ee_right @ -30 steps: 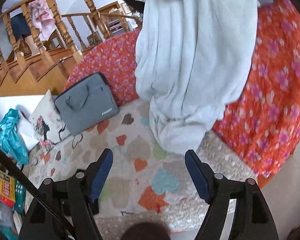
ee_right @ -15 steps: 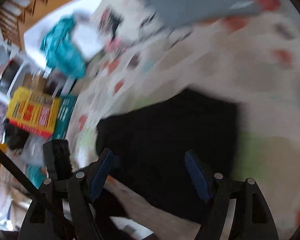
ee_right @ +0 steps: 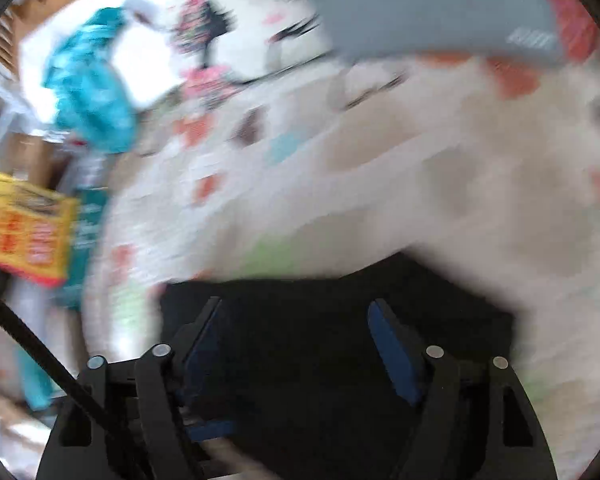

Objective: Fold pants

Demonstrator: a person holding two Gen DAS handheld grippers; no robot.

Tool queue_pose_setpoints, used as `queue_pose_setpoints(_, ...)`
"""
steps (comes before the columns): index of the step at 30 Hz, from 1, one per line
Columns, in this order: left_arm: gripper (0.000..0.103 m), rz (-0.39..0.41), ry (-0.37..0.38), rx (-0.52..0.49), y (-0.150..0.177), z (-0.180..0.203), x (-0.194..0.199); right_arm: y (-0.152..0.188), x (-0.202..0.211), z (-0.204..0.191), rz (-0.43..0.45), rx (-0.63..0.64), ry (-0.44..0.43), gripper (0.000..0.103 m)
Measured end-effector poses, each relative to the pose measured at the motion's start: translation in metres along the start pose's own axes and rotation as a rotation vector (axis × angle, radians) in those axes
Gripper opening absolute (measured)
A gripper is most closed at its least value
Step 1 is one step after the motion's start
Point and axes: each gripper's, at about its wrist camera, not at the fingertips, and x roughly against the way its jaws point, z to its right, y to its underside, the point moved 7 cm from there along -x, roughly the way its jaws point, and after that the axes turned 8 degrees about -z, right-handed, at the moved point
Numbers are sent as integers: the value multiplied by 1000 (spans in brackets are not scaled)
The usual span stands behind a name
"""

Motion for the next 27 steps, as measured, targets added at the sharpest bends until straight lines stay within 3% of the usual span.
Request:
queue_pose_setpoints(3, 42, -6, -4, -10, -1, 3, -6, 4, -17, 11, -50, 56, 87, 74)
queue_pose_setpoints(5, 42, -13, -13, -10, -3, 1, -9, 5, -34, 15, -102, 101, 123, 52)
queue_pose_setpoints(6, 42, -15, -16, -5, -3, -2, -10, 4, -46, 17, -135, 113, 151, 14)
queue_pose_setpoints(7, 42, -16, -16, 2, -4, -4, -11, 1, -59, 25, -165, 108, 211, 6)
queue_pose_setpoints(9, 42, -13, -11, 14, -4, -8, -9, -12, -68, 37, -160, 69, 224, 0)
queue_pose_setpoints(15, 43, 19, 37, 27, -10, -8, 1, -29, -59, 39, -122, 70, 272, 4)
queue_pose_setpoints(17, 43, 35, 35, 31, -10, -9, 6, -31, -33, 36, -49, 71, 299, 12)
queue_pose_setpoints(18, 43, 48, 32, 29, -11, -9, 11, -28, -23, 33, -29, 63, 295, 23)
queue_pose_setpoints(19, 43, 69, 25, 23, -11, -9, 18, -21, -12, 29, -13, 49, 262, 31)
queue_pose_setpoints(20, 43, 88, 18, 18, -12, -9, 25, -13, -5, 23, -7, 41, 220, 32)
queue_pose_setpoints(23, 47, 198, -67, -2, -17, -13, 57, 26, 3, 4, -40, 41, 100, 33)
queue_pose_setpoints(27, 56, 350, -219, 89, -23, -44, 103, 61, -30, -3, -131, 10, 51, 34)
